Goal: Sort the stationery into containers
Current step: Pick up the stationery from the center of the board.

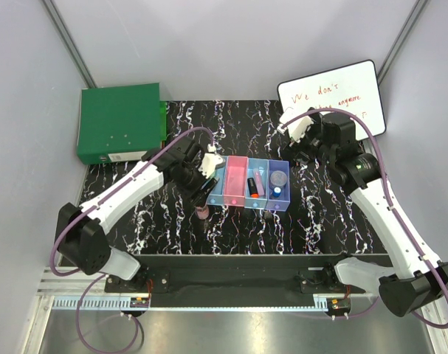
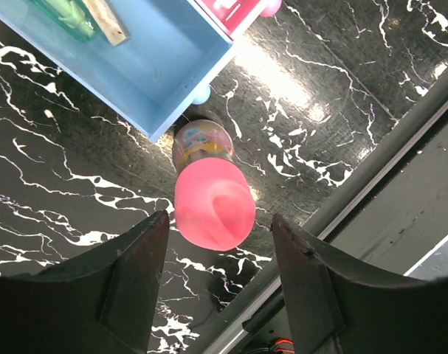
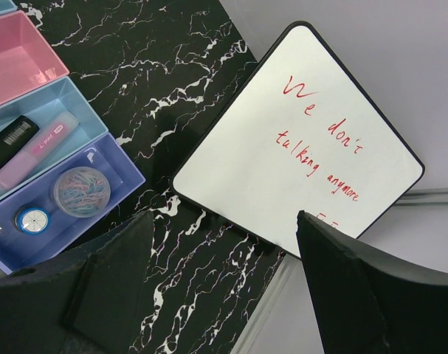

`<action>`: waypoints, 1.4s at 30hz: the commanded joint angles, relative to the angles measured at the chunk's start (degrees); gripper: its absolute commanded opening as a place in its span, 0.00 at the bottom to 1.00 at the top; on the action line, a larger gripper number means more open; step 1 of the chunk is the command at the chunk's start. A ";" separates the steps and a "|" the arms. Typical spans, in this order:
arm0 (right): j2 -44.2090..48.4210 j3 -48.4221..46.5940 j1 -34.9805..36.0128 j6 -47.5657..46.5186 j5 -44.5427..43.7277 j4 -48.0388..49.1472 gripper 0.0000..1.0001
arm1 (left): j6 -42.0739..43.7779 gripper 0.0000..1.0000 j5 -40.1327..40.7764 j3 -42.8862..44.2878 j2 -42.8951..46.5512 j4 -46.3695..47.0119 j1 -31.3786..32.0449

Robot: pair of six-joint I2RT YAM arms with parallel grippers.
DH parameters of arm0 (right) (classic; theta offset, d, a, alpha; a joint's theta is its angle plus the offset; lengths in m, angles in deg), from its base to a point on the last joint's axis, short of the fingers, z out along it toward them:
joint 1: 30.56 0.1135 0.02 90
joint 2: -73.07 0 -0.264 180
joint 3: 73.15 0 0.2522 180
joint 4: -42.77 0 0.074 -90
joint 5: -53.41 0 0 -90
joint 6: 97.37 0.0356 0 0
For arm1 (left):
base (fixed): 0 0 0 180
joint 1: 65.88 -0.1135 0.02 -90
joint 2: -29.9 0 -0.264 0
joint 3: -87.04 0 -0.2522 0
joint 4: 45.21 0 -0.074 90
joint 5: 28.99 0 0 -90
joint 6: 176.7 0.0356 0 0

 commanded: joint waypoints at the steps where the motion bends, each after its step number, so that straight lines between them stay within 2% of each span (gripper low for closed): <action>1: 1.20 -0.44 0.55 0.76 -0.52 0.65 0.85 | -0.21 0.63 2.30 -0.30 -0.27 1.81 0.28; 12: 1.20 -1.32 0.55 1.98 0.01 0.56 0.85 | -0.03 0.62 2.12 -1.80 -2.91 4.80 1.33; 20: 1.64 -1.59 0.55 2.34 0.01 0.56 0.85 | -0.03 0.55 2.57 -1.53 -4.84 5.94 2.91; 24: 1.82 -1.76 0.55 2.51 0.09 0.39 0.85 | 0.23 0.42 3.61 -2.58 -4.93 5.94 3.09; 25: 1.82 -1.85 0.55 2.60 0.10 0.47 0.85 | 0.41 0.34 3.97 -3.11 -4.76 5.94 3.09; 27: 1.82 -1.94 0.55 2.60 0.27 0.65 0.85 | 0.67 0.24 4.84 -3.38 -4.93 5.86 3.09; 28: 1.82 -1.94 0.55 2.69 0.27 0.56 0.85 | 1.11 0.15 5.20 -3.64 -4.85 5.86 3.09; 29: 1.82 -1.77 0.63 2.60 0.18 0.56 0.85 | 1.38 0.02 5.55 -3.73 -4.93 5.86 3.09; 33: 2.43 -0.80 0.55 2.25 -0.60 0.56 0.85 | 3.22 0.00 7.31 -1.98 -3.97 4.89 3.09; 42: 5.95 3.68 0.55 2.78 -2.89 0.65 0.86 | 11.48 0.00 6.44 16.29 -2.91 -2.75 3.61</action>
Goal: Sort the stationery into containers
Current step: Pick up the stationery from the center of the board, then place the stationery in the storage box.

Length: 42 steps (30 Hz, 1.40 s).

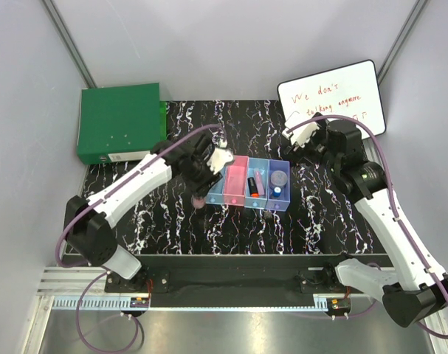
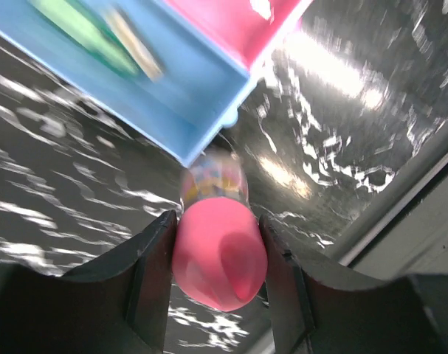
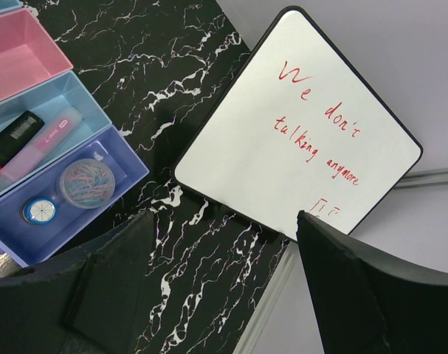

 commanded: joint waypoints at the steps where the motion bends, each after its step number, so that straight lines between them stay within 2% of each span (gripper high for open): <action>1: 2.14 1.19 0.50 0.88 -1.84 0.48 0.86 | 7.24 0.00 -0.30 12.89 1.46 -1.94 0.56; 6: 1.88 0.67 0.50 0.52 -1.93 0.30 0.86 | 11.55 0.00 -2.15 19.93 -1.79 -3.80 2.31; 12: 1.71 0.40 0.50 -0.44 -2.19 0.30 0.86 | 16.73 0.00 -7.06 23.01 -6.44 -4.07 3.72; 17: 2.58 1.54 0.50 -0.18 -2.90 0.30 0.86 | 22.27 0.00 -9.44 25.21 -11.98 -0.46 3.72; 26: 4.08 3.74 0.33 -1.06 -4.04 0.30 0.86 | 23.96 0.00 -12.25 29.70 -17.08 0.77 3.63; 42: 5.14 6.56 0.41 1.31 -6.33 3.99 0.86 | 26.68 0.00 -14.01 28.91 -24.37 6.13 3.11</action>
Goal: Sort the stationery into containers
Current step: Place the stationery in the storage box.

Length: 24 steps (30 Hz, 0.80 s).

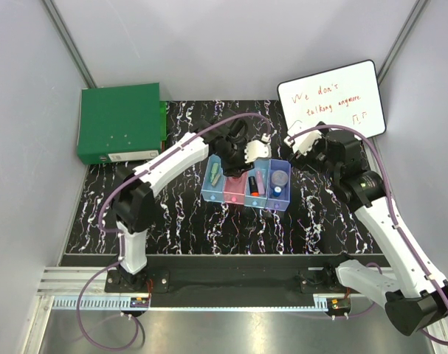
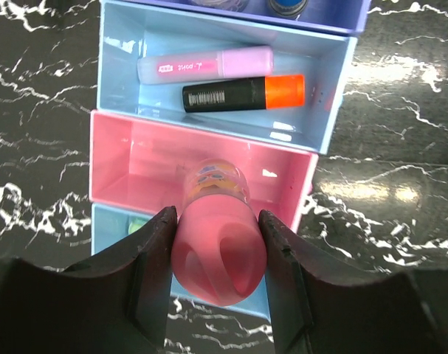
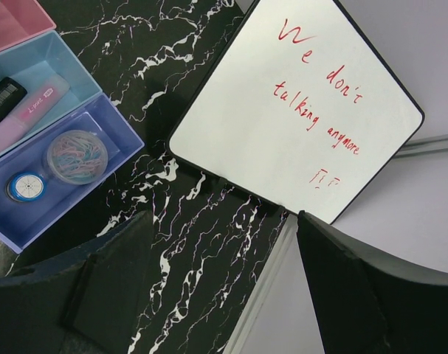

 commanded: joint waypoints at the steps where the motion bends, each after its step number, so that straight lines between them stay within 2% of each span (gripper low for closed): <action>1: 0.94 -0.15 0.41 1.45 -1.26 3.05 0.86 | 1.98 0.00 -3.24 2.37 -2.19 4.10 -0.68; 9: 0.67 0.37 0.41 2.77 -0.64 4.02 0.86 | 3.65 0.00 -4.82 3.52 -5.44 5.77 -1.82; 11: 1.02 0.72 0.41 2.68 -0.64 4.10 0.86 | 3.83 0.03 -5.00 3.96 -5.97 5.95 -2.08; 15: 1.38 1.16 0.41 3.03 -0.82 4.10 0.86 | 3.92 0.25 -5.09 5.10 -7.03 6.38 -2.87; 22: 1.46 1.34 0.41 2.94 -0.90 4.19 0.86 | 3.74 0.46 -4.73 5.46 -6.68 6.65 -3.31; 24: 1.38 1.43 0.50 2.77 -0.90 4.28 0.86 | 3.74 0.47 -4.65 5.19 -6.51 6.74 -3.40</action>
